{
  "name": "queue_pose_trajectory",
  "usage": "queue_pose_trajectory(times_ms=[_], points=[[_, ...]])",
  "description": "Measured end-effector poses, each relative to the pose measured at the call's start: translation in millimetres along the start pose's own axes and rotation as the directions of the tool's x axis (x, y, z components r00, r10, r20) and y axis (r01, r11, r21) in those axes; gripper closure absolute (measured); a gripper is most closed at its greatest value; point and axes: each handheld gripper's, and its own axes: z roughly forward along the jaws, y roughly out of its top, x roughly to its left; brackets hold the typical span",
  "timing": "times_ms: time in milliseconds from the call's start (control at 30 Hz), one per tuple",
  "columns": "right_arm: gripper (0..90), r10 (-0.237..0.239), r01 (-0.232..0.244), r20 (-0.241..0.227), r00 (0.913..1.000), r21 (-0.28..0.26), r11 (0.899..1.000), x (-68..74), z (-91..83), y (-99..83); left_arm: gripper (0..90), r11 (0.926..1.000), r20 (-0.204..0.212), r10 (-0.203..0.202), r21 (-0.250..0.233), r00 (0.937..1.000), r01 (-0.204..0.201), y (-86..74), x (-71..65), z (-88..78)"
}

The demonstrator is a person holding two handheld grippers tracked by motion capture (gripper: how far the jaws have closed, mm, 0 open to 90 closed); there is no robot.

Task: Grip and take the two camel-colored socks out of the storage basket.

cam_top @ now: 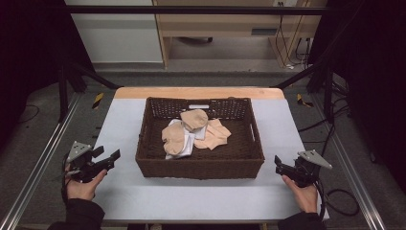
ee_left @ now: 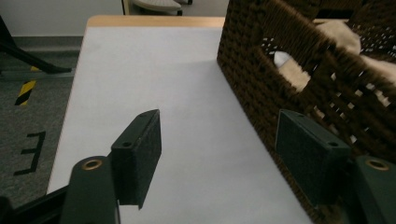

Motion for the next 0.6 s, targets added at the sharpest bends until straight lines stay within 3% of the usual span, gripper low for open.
queue_pose_trajectory(times_ms=[167, 300, 600], points=[[3.1, 0.004, -0.004, -0.011, 0.9999, 0.003, 1.0, 0.7, -1.5, 0.1, 34.1, 0.9991, 0.038, -0.011, -0.041, 0.9992, 0.013, 15.5, -9.6, -6.4], [3.0, -0.006, 0.006, -0.005, 1.0, 0.002, 1.0, 1.4, -3.2, 0.1, 32.3, 0.997, 0.049, 0.044, -0.066, 0.9978, -0.041, 29.7, -18.4, -10.1], [3.2, -0.008, 0.008, -0.022, 0.9997, 0.012, 1.0, 2.6, -3.4, -0.2, 31.4, 0.9913, 0.083, 0.082, -0.11, 0.9931, -0.073, 59.4, -43.7, -8.2]])
